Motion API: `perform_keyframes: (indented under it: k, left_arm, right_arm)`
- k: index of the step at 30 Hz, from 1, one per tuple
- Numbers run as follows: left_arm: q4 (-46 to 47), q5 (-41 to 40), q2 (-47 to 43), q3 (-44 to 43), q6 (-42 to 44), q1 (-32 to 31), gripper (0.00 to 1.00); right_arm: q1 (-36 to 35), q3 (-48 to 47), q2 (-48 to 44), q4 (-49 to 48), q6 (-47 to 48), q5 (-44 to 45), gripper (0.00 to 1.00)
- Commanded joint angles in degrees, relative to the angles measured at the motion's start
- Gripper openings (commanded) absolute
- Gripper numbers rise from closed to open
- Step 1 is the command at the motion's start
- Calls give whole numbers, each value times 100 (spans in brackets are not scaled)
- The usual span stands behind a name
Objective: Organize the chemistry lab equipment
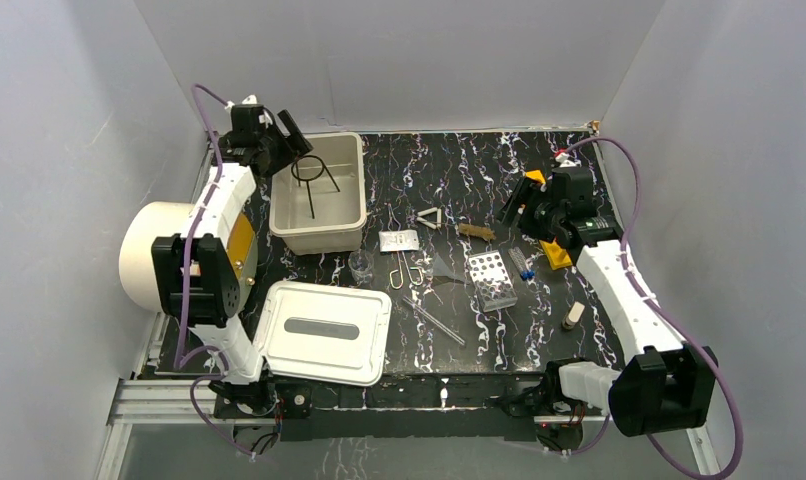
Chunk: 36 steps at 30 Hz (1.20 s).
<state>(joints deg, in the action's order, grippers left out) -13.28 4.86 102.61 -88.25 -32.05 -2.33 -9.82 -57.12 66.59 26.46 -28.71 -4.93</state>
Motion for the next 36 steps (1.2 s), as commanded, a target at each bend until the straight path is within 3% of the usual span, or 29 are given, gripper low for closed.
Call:
perform_keyframes:
  k: [1,8,17,23,27,36]
  left_arm:
    - [-564,3,-738,-432,449,-111,82]
    - [-759,525,-1375,-352,815,-748,98]
    - [-574,1156,-1850,149,898,-1752,98]
    - [460,2404,-2172,1222,-26,-1790,98]
    - [706,2413,-2347,1652,-516,-1796,98]
    - [408,2055,-2557,1796,-766,-1798,97]
  right_arm:
    - [-32,-197,-92,-89,208,-290,77]
    - [-163,-133,-158,-233,397,-531,80]
    - [-627,-42,77,26,521,-361,81]
    - [-1133,-12,345,286,768,-39,81]
    - [-1510,75,511,265,990,103,81]
    - [-2270,280,1114,-58,1516,170,76]
